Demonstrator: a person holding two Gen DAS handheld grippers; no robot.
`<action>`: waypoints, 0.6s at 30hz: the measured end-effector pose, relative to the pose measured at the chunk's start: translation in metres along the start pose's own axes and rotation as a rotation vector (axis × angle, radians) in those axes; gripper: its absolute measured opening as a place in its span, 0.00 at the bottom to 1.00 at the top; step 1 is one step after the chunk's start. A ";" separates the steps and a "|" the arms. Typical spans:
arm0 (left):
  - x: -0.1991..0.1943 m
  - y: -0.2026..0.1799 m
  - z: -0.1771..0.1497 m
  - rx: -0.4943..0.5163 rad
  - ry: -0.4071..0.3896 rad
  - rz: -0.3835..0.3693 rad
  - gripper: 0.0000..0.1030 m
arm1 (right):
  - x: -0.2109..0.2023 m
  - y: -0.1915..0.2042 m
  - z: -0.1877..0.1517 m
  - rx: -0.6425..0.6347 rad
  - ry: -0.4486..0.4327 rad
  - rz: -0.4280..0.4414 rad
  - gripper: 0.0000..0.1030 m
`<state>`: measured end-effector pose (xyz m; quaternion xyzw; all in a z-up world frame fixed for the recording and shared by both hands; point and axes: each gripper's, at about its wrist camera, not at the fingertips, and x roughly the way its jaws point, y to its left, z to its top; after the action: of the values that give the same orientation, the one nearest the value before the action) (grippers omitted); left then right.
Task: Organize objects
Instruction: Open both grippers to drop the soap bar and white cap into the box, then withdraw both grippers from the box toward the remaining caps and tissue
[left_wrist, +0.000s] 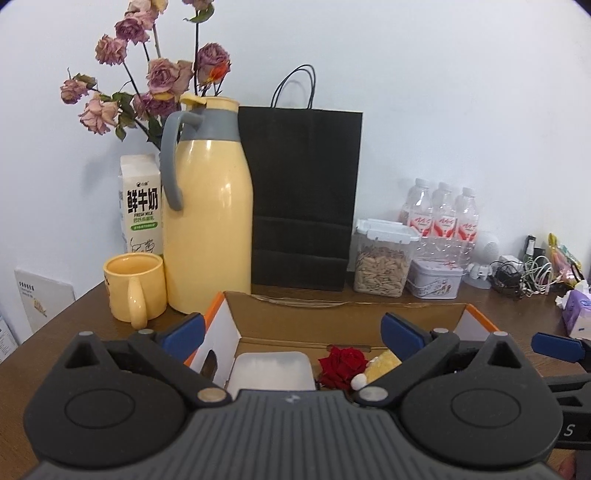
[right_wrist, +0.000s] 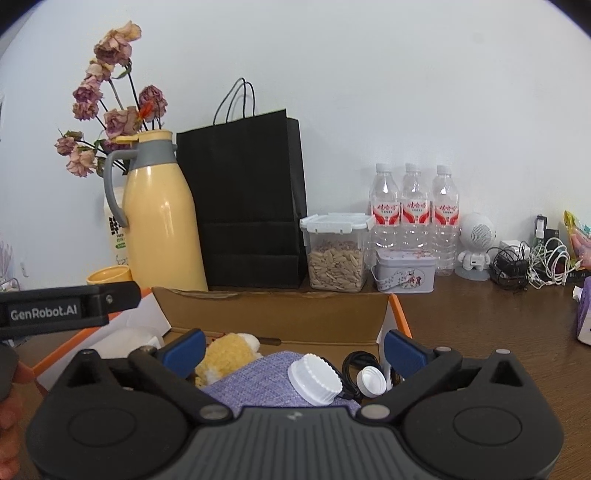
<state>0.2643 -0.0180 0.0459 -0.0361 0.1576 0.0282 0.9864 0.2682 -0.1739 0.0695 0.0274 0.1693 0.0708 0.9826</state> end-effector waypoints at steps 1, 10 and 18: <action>-0.002 -0.001 0.000 0.001 -0.004 -0.006 1.00 | -0.002 0.001 0.001 -0.002 -0.004 0.003 1.00; -0.028 -0.001 -0.008 0.012 -0.024 -0.043 1.00 | -0.025 0.007 0.000 -0.028 -0.040 0.010 1.00; -0.049 0.012 -0.022 0.020 -0.005 -0.041 1.00 | -0.046 0.020 -0.012 -0.077 -0.033 0.032 1.00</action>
<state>0.2105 -0.0103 0.0401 -0.0292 0.1544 0.0065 0.9875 0.2187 -0.1607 0.0754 -0.0064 0.1498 0.0926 0.9843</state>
